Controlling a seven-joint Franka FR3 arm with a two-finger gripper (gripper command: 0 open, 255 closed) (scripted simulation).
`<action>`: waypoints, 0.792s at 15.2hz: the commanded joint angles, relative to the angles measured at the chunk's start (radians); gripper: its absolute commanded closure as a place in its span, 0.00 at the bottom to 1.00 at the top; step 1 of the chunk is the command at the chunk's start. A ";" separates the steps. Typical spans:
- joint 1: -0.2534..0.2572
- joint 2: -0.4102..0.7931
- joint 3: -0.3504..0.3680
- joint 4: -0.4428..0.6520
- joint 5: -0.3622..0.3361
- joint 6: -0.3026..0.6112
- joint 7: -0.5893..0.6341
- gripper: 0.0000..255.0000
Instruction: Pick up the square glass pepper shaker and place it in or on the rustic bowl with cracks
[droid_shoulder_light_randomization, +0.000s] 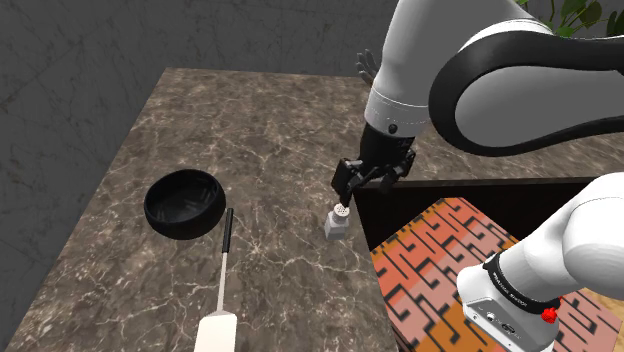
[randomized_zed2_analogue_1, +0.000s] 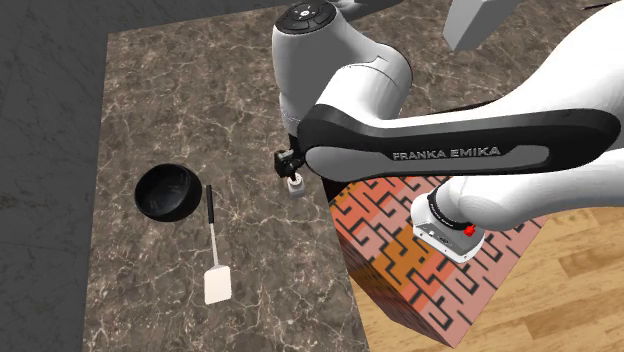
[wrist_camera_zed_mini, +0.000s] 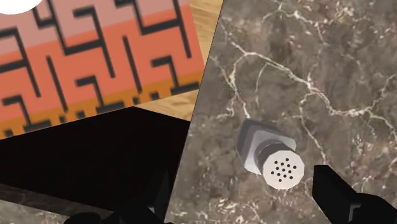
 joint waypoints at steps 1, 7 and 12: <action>-0.002 0.070 0.058 0.019 0.007 0.059 0.062 0.00; -0.008 0.157 0.116 0.003 0.004 0.165 0.109 0.00; -0.011 0.195 0.135 -0.021 0.003 0.226 0.115 0.00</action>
